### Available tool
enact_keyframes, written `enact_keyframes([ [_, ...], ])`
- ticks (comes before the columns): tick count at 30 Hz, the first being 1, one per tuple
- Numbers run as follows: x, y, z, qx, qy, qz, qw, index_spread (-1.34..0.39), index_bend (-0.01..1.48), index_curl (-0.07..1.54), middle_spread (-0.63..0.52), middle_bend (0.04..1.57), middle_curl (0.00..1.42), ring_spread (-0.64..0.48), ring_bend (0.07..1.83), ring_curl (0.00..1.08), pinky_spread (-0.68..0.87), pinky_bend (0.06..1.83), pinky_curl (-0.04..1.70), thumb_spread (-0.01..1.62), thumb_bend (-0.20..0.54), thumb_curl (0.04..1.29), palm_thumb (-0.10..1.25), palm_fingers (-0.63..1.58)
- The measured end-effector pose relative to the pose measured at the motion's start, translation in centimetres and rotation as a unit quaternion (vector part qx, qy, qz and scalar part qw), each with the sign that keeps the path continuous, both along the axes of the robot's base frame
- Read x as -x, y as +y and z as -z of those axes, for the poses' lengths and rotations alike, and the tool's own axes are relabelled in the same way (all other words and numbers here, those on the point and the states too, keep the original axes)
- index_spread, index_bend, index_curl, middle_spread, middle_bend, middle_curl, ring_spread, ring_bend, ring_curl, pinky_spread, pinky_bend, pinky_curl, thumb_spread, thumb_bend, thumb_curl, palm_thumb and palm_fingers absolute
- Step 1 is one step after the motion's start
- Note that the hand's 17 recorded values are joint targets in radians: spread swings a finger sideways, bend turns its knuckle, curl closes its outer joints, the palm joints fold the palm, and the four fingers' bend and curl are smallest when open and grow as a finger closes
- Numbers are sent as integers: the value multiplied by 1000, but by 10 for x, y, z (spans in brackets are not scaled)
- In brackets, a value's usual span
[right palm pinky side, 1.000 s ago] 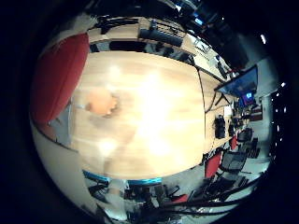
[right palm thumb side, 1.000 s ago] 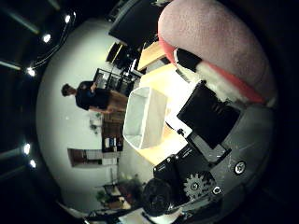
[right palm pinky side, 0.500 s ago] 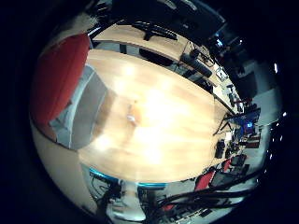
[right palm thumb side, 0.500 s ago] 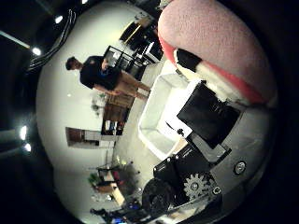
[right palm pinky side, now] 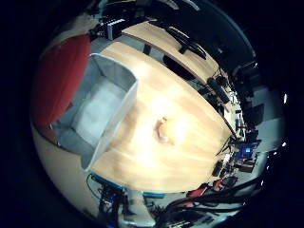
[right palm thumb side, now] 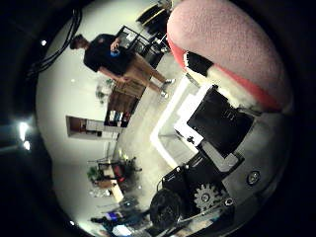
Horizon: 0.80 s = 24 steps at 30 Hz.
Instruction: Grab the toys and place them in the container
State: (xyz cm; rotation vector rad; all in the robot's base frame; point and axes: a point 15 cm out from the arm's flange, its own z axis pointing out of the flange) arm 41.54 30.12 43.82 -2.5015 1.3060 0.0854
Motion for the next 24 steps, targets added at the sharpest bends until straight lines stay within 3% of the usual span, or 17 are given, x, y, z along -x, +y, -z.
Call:
enact_keyframes([
  [19,5,31,13,6,-3,-25,1000,-620,185,715,-454,687,654,-345,1179,473,-524,1174,478,1001,-14,421,1136,1167],
  [22,6,31,14,8,-3,-33,999,-621,180,716,-450,628,637,-351,1160,466,-533,1178,478,1006,-89,379,969,1076],
  [24,8,26,17,20,-1,-41,999,-610,192,719,-415,471,604,-344,1080,461,-528,1154,484,995,-157,314,664,651],
])
